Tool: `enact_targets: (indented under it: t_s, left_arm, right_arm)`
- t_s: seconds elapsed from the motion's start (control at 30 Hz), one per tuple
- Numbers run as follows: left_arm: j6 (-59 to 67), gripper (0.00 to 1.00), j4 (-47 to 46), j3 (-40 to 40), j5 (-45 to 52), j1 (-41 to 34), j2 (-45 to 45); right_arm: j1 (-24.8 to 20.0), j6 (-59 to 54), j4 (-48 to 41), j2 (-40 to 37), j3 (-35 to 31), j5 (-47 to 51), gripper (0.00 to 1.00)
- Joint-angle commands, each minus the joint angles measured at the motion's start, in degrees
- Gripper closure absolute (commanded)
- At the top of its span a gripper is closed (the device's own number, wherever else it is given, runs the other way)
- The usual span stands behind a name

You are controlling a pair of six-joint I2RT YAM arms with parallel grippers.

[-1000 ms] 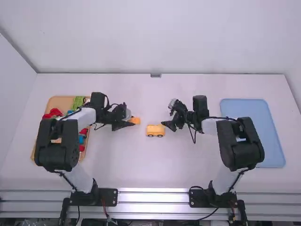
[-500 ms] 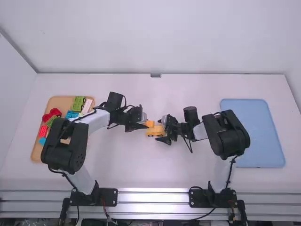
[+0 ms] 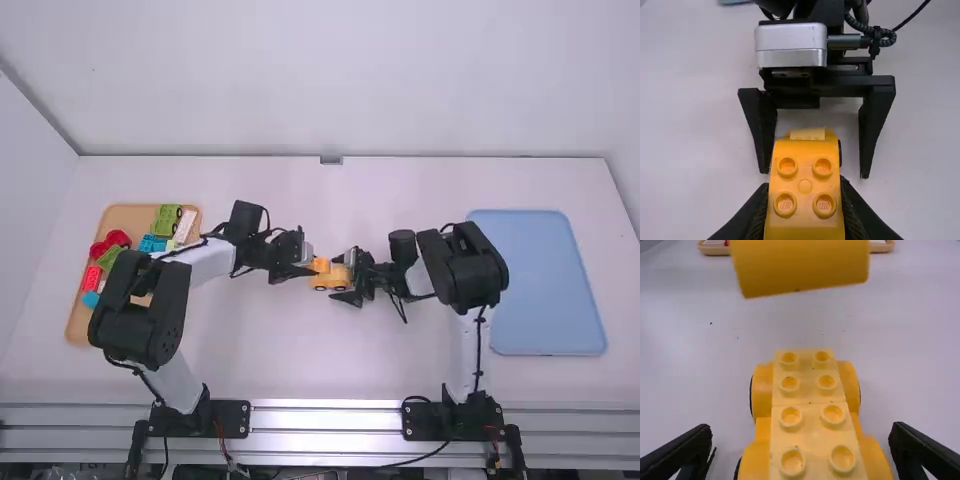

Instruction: Assemble lego blocks to make yellow taxi

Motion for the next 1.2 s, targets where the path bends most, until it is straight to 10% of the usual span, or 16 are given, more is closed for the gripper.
enact_targets:
  t_s: [0.0,0.27,1.17]
  left_arm:
    - [-5.09,0.86,3.48,-2.12,2.25,-0.33,1.29]
    - [-10.36,0.88,14.40,-2.62,8.00,-0.46,7.19]
    - [-8.81,0.91,15.56,-0.50,10.60,-0.74,13.73]
  right_arm:
    - [0.68,-0.81,-0.98,1.07,1.55,-1.60,0.12]
    - [0.50,-0.92,-1.66,1.05,1.77,-1.60,0.52]
    - [1.95,-2.43,-4.11,1.05,1.79,1.22,0.51]
